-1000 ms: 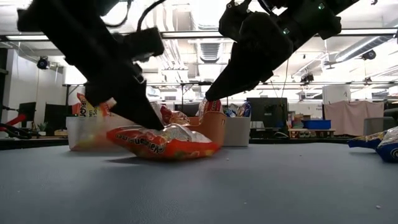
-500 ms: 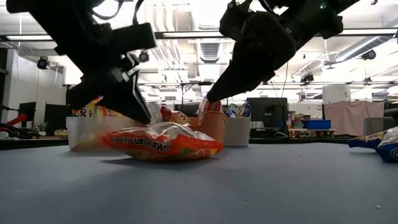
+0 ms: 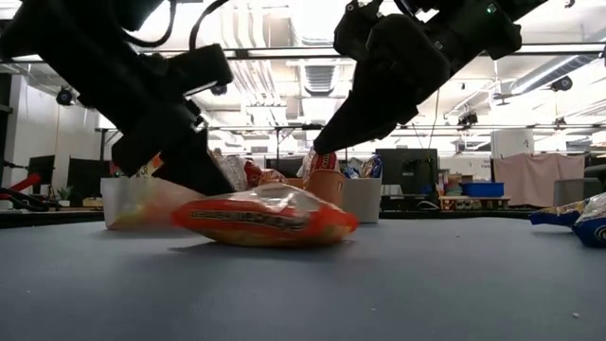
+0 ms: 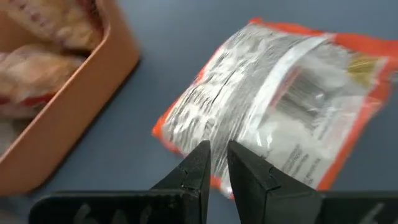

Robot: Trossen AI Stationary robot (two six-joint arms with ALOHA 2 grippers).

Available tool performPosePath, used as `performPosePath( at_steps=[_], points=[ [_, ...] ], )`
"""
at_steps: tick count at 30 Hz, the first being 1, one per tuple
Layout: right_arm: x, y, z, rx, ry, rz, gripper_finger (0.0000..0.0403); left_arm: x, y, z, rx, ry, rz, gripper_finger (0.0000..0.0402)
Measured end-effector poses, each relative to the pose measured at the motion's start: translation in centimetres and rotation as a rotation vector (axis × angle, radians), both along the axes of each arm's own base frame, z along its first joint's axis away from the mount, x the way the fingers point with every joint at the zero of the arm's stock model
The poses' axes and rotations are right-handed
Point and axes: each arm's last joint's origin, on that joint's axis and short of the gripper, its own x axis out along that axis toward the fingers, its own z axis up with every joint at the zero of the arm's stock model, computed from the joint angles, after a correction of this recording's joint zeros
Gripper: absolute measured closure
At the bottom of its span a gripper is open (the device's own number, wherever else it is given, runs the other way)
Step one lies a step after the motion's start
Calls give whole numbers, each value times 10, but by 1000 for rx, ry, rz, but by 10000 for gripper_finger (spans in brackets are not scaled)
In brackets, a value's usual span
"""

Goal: Sort Maruchan noodles
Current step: Put the orange noodle pack into the transparent bin

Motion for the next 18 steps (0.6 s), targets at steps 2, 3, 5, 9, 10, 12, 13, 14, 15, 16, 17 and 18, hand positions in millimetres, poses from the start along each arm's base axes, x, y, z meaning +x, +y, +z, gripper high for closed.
performPosePath(
  at_steps=[2,3,5,9,10,12,13,14,15,16,17,18],
  points=[
    [0,1,0,-2,1,6,266,2,-3,1,-12,-17,-40,362],
    [-1,2,0,-9,1,14,266,3,-5,2,-6,-21,-52,362],
    [-1,6,0,-27,1,37,266,3,-7,3,10,-15,-70,362],
    [-1,14,4,-54,8,77,263,3,-8,9,26,-17,-91,362],
    [0,16,7,-60,13,85,260,3,-8,10,26,-21,-93,362],
    [1,19,12,-76,32,101,252,3,-8,12,27,-24,-93,362],
    [1,21,15,-89,47,108,247,3,-8,12,27,-25,-93,362],
    [1,22,17,-99,64,112,242,2,-8,12,29,-22,-94,362],
    [2,23,19,-109,80,120,236,2,-9,12,30,-19,-95,362],
    [2,25,22,-119,95,128,229,2,-9,12,30,-19,-95,362],
    [2,26,24,-132,107,133,222,2,-9,12,29,-19,-95,362],
    [2,27,26,-138,116,137,214,2,-9,12,29,-19,-96,362]
  ],
)
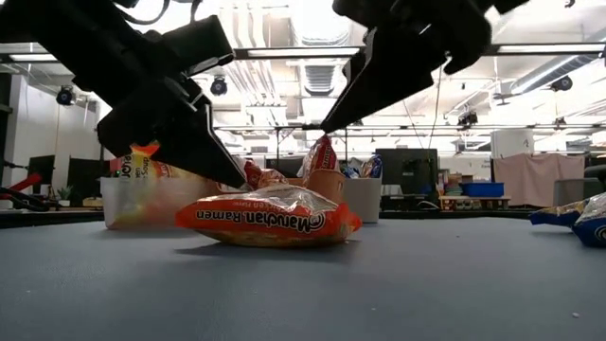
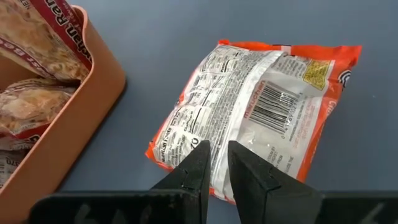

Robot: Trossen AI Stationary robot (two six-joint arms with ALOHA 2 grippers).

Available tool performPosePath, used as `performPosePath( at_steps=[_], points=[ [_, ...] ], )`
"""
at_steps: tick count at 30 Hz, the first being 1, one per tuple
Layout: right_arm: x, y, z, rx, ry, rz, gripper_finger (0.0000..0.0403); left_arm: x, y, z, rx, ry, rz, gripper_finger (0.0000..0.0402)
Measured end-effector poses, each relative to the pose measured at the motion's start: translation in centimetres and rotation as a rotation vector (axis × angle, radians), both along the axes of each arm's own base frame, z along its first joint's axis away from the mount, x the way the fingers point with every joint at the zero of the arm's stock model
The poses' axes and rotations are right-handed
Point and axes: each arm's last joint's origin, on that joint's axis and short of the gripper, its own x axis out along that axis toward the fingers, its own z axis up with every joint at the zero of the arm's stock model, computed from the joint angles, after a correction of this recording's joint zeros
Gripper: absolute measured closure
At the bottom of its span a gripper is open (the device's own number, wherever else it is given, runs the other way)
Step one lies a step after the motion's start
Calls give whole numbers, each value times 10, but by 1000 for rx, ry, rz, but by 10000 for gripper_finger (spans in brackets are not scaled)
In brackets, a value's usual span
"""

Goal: Sort Maruchan noodles
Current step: Put the orange noodle pack into the transparent bin

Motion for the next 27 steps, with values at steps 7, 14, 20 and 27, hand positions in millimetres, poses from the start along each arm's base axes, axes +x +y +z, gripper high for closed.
performPosePath(
  at_steps=[7,14,20,27],
  points=[
    [-4,6,-1,-132,85,121,161,-5,3,-7,-11,10,22,362],
    [-18,1,-27,-264,174,185,158,-11,7,-15,-15,-29,77,362],
    [-26,-3,-48,-292,97,180,172,-9,6,-14,-27,-54,74,362],
    [-28,-1,-54,-307,-14,180,177,-5,3,-12,-31,-80,59,362]
  ],
)
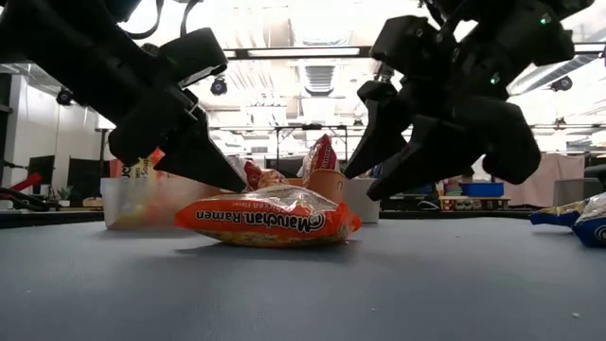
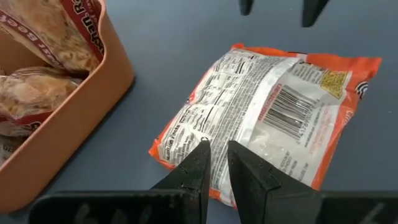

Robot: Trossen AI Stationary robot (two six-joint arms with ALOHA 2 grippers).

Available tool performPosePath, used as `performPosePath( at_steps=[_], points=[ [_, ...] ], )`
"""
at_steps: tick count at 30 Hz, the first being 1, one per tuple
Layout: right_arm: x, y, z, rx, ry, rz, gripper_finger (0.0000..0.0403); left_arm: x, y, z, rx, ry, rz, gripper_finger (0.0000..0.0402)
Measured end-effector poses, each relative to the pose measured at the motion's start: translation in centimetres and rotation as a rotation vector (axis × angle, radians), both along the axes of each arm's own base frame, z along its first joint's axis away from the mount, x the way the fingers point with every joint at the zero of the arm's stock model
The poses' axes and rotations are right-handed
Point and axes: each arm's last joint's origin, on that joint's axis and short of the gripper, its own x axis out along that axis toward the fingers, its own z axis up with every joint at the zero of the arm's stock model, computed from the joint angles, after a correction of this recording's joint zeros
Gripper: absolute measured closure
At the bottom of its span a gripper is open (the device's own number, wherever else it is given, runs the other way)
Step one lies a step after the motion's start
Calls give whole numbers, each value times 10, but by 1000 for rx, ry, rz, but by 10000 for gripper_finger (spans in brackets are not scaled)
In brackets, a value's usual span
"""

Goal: Sort Maruchan noodles
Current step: Put the orange noodle pack into the transparent bin

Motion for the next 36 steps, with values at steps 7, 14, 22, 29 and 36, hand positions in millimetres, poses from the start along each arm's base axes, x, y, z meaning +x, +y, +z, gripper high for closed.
performPosePath(
  at_steps=[7,14,22,29,36],
  points=[
    [-1,3,0,-2,-7,9,177,3,-2,-15,9,10,8,362],
    [3,5,-10,-38,-14,41,177,-2,2,-22,-1,26,58,362],
    [15,4,-30,-187,-87,-36,177,-6,3,-26,-11,50,71,362],
    [31,10,-30,-259,-129,9,177,-8,4,-28,-11,61,70,362],
    [51,16,-31,-375,-132,58,177,-8,5,-29,-11,65,71,362]
  ],
)
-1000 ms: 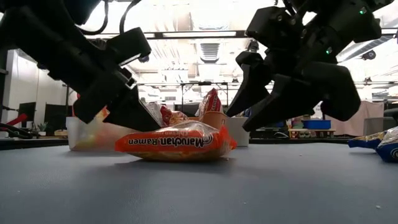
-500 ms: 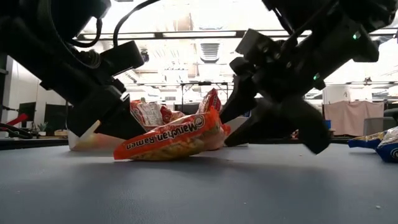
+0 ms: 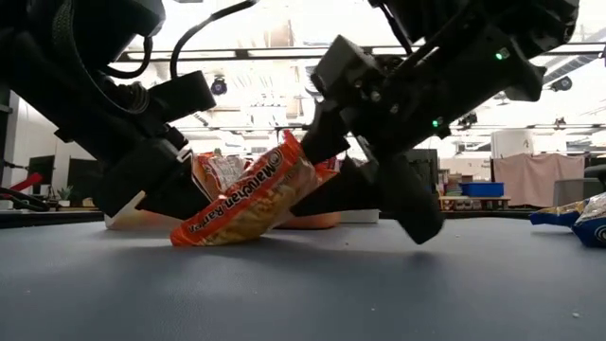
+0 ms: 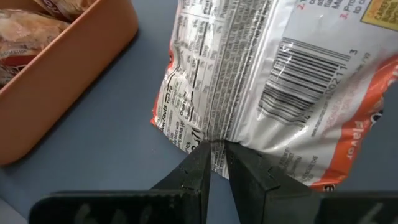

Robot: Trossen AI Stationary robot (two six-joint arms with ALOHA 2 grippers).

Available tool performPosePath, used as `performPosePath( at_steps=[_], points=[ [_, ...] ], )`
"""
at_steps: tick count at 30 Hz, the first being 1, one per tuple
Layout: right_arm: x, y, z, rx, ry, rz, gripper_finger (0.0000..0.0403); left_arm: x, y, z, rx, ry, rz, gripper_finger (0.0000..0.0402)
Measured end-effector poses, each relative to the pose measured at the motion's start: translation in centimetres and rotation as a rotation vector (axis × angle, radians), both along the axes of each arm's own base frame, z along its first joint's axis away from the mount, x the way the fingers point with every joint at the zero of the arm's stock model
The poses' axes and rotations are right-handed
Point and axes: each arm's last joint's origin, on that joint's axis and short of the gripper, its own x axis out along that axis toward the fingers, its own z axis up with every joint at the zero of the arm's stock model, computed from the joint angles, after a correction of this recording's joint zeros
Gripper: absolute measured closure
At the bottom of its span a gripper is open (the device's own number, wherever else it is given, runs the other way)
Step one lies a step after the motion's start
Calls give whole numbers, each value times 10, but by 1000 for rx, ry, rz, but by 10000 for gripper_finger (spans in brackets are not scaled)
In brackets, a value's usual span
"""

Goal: Sort Maruchan noodles
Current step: Put the orange noodle pack into the transparent bin

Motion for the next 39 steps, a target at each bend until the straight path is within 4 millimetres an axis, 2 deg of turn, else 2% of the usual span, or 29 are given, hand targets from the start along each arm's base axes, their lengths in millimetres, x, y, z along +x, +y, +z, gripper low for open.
performPosePath(
  at_steps=[10,23,31,39],
  points=[
    [15,4,3,-97,-5,-10,184,-1,0,-1,0,5,2,362],
    [20,7,11,-61,62,-4,270,-3,1,4,2,14,-1,362],
    [26,11,20,27,59,-56,291,-15,3,33,22,-1,-7,362],
    [34,11,34,179,29,-128,328,-38,9,73,32,-17,-25,362]
  ],
)
